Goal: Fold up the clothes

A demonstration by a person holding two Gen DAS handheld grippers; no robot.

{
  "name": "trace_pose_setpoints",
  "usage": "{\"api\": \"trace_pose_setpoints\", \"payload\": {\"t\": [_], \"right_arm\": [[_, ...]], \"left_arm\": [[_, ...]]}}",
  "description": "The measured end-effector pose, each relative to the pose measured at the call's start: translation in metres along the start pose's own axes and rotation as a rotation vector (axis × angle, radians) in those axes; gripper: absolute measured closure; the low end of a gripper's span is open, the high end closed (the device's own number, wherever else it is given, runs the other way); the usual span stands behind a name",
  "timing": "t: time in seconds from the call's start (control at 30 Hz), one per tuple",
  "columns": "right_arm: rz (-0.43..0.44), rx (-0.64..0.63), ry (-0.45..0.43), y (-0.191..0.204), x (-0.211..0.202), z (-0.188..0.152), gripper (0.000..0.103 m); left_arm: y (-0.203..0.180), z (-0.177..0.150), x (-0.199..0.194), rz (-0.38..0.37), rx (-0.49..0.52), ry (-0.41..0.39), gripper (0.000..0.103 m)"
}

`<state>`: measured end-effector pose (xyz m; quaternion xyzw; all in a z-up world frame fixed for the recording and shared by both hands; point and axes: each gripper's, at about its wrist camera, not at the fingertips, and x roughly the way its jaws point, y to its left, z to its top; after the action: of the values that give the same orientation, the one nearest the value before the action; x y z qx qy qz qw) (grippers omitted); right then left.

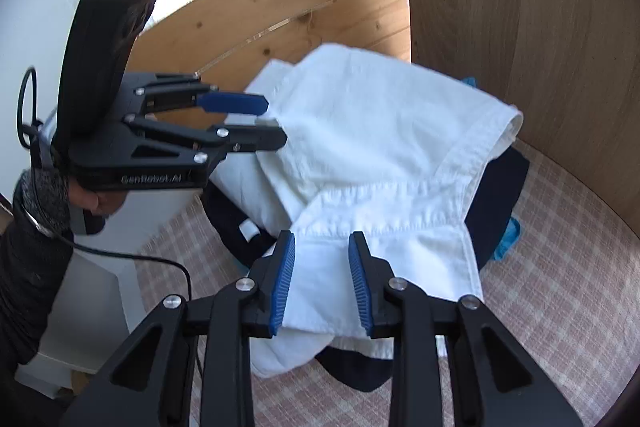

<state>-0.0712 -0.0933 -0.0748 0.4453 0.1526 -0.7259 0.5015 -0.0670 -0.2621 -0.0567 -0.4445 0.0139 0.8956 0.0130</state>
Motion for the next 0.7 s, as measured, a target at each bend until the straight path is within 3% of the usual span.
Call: {"api": "trace_pose_setpoints", "payload": {"t": [0.07, 0.17, 0.2, 0.27, 0.37, 0.5, 0.63, 0.7], "right_arm": [[-0.007, 0.002, 0.025, 0.001, -0.001, -0.012, 0.075], [-0.004, 0.092, -0.061, -0.01, -0.04, -0.029, 0.075], [-0.027, 0.122, -0.096, -0.014, -0.055, -0.037, 0.075], [-0.097, 0.172, -0.134, -0.018, -0.076, -0.05, 0.059], [-0.172, 0.229, -0.172, -0.017, -0.098, -0.07, 0.053], [-0.205, 0.264, -0.16, -0.008, -0.107, -0.087, 0.052], [-0.26, 0.285, -0.16, 0.005, -0.112, -0.101, 0.052], [-0.308, 0.294, -0.146, 0.01, -0.114, -0.105, 0.052]], "left_arm": [[0.001, -0.006, 0.003, 0.033, -0.011, 0.024, 0.061], [0.002, -0.015, 0.005, 0.082, -0.03, 0.052, 0.061], [-0.001, -0.018, -0.005, 0.101, -0.043, 0.028, 0.061], [-0.011, -0.03, -0.025, 0.106, -0.081, -0.004, 0.058], [-0.031, -0.051, -0.052, 0.073, -0.15, -0.051, 0.053], [-0.072, -0.081, -0.076, 0.055, -0.191, -0.087, 0.033], [-0.116, -0.099, -0.083, 0.12, -0.151, -0.074, 0.029], [-0.129, -0.106, -0.088, 0.11, -0.174, -0.059, 0.028]]}}
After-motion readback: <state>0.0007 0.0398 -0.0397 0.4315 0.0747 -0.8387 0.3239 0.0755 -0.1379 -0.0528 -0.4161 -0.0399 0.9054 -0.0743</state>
